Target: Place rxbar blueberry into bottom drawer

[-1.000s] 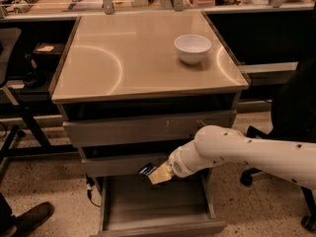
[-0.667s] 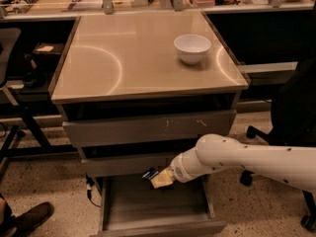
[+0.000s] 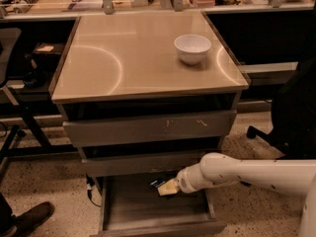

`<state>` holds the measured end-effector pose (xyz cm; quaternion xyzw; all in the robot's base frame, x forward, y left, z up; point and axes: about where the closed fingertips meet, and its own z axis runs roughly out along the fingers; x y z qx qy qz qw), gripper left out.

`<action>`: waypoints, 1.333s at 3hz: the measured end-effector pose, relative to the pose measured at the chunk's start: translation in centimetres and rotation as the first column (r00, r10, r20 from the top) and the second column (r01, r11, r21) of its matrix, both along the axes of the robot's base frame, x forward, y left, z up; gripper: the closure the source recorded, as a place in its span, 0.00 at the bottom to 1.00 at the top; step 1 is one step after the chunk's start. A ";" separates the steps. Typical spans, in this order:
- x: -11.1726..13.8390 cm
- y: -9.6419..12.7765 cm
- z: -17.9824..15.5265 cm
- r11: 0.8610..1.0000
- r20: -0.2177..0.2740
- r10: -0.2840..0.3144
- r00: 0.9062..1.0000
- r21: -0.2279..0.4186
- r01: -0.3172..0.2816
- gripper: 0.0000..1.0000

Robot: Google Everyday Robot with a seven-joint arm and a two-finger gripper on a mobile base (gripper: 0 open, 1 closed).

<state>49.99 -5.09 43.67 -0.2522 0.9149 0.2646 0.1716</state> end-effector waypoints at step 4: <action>-0.2 2.7 -12.3 0.990 -0.061 -0.086 0.994 0.110 0.093 1.00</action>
Offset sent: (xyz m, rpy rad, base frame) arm -0.0090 0.0161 -0.0655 0.0475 0.0638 -0.0206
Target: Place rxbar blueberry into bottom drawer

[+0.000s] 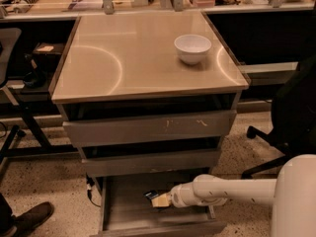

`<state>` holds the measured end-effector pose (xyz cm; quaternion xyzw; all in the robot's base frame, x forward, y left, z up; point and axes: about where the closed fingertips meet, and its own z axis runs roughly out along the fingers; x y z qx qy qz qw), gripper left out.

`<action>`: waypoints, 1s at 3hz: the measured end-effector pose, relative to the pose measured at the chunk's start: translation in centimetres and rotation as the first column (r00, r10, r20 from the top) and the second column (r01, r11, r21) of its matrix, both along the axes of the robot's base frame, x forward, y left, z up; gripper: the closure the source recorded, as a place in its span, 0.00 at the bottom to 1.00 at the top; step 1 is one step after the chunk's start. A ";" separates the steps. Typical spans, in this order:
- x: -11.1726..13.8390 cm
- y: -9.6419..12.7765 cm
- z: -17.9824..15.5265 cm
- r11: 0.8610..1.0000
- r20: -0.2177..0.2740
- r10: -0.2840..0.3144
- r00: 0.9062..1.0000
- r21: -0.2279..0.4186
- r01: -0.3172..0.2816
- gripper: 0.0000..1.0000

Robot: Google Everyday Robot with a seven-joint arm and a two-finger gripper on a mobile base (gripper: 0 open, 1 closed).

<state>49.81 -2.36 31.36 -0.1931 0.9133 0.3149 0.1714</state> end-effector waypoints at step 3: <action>1.3 2.3 -8.2 0.999 -0.054 -0.042 0.998 0.021 0.044 1.00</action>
Offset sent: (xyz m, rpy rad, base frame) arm 0.0109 0.0278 -0.1036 0.0518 0.0712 -0.0722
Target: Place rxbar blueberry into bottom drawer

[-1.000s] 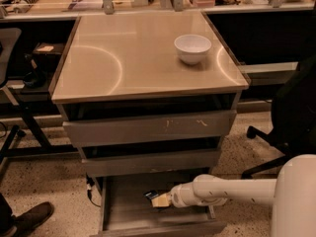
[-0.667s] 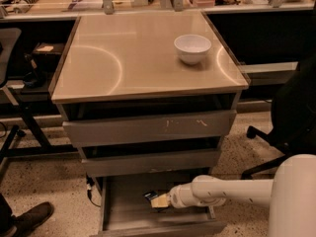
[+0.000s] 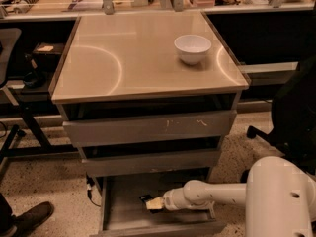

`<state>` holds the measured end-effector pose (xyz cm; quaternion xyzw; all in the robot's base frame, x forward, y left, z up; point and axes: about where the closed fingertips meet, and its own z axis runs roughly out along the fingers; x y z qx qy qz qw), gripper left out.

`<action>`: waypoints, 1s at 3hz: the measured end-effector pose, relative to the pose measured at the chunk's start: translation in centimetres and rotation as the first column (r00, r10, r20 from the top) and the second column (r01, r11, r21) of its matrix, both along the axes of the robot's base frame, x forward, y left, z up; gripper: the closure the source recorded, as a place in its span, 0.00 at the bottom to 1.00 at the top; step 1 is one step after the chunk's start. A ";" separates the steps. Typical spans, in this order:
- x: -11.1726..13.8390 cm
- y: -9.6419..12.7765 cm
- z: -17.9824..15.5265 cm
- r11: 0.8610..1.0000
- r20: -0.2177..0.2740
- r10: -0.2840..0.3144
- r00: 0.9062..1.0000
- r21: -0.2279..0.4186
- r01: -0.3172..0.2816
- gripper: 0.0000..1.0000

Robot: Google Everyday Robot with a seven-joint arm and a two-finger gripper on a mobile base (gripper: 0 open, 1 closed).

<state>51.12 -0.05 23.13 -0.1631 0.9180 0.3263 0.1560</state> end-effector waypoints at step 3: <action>1.3 2.0 -8.1 1.000 -0.073 -0.006 0.997 -0.001 0.006 1.00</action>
Offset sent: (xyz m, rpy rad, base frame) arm 0.0156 0.0209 -0.0965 -0.0029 0.0888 -0.0045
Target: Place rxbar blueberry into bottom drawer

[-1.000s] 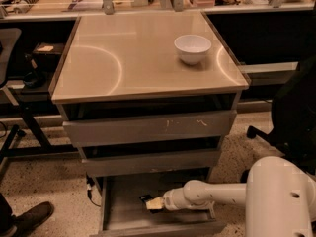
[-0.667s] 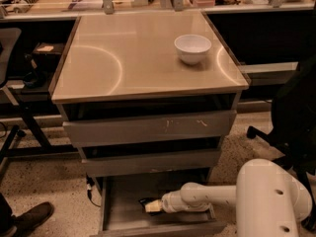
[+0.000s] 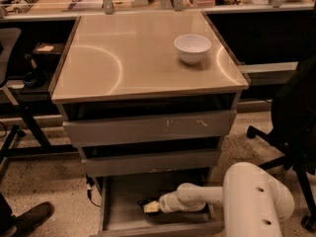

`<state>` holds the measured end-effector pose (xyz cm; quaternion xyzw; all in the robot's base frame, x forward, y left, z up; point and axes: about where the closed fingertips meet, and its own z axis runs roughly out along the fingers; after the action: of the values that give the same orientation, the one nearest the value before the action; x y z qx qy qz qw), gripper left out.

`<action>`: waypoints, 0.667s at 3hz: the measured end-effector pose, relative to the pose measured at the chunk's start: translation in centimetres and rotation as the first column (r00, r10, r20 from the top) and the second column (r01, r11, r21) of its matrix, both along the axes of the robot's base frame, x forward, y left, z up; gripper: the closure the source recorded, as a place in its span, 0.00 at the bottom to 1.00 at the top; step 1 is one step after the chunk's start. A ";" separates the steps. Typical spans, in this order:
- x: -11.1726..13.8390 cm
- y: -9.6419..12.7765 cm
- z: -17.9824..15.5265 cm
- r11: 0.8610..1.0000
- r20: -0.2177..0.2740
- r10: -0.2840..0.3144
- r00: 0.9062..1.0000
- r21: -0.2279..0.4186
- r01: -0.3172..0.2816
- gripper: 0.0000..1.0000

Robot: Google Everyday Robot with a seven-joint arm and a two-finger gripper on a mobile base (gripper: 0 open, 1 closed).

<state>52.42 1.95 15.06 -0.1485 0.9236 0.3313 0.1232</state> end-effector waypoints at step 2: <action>2.4 0.1 -0.5 0.999 0.032 -0.034 0.999 -0.012 0.034 1.00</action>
Offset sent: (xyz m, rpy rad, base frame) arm 0.0394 -0.0025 -0.0030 -0.0297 -0.0615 -0.0718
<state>54.77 2.06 14.60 -0.1388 0.9260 0.3208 0.1425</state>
